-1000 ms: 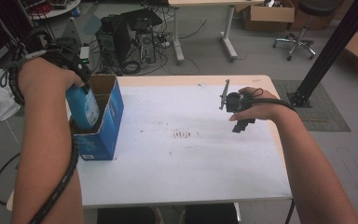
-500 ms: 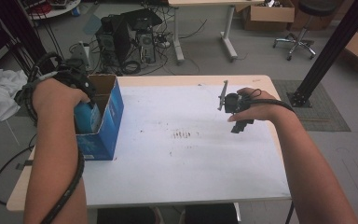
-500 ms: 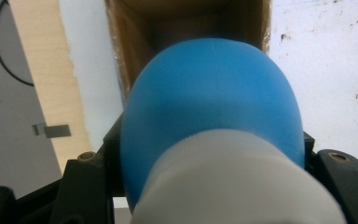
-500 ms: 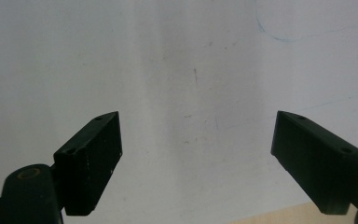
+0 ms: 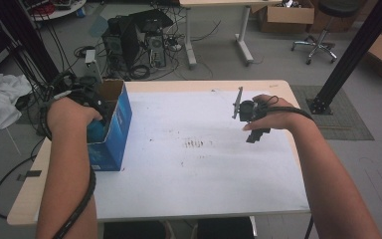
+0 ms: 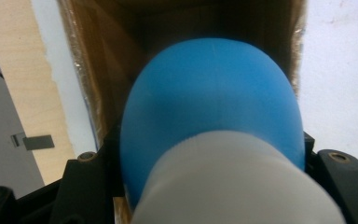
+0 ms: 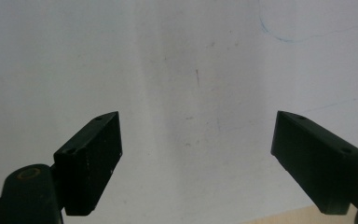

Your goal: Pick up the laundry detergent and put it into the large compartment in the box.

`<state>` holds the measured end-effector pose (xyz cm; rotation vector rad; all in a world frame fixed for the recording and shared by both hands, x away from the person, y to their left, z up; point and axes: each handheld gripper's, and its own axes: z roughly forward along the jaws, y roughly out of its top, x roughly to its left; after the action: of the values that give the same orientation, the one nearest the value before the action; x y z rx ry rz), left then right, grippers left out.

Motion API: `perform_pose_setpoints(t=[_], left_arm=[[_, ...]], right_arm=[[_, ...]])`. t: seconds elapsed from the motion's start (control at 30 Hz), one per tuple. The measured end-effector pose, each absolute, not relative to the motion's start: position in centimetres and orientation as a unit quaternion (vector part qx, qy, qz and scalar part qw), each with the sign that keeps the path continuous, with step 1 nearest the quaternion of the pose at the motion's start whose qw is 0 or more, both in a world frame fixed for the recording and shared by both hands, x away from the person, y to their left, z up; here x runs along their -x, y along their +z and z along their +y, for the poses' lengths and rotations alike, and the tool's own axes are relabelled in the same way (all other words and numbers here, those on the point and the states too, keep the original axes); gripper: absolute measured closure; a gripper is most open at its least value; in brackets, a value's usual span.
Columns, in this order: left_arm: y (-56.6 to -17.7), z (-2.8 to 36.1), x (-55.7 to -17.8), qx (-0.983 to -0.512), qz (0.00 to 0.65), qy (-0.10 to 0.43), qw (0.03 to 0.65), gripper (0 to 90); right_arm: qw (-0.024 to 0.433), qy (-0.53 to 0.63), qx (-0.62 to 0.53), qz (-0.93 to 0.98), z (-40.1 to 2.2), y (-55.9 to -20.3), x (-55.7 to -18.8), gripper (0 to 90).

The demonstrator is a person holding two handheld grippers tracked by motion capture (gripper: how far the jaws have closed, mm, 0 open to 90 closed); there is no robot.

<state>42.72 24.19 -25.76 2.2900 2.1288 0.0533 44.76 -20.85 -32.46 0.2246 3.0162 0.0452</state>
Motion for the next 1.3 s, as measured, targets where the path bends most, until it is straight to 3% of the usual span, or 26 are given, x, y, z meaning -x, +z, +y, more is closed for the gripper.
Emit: perform_pose_setpoints(t=[0.57,1.3], left_arm=[[-29.2,24.8,-42.9,-0.734,0.679,0.011,-0.004,39.9],[-29.1,25.2,-42.7,-0.733,0.680,0.014,0.002,38.4]], right_arm=[[0.058,0.017,-0.077,0.995,-21.1,-32.5,-44.8,16.2],[0.060,0.012,-0.079,0.995,-21.3,-32.5,-44.7,16.6]])
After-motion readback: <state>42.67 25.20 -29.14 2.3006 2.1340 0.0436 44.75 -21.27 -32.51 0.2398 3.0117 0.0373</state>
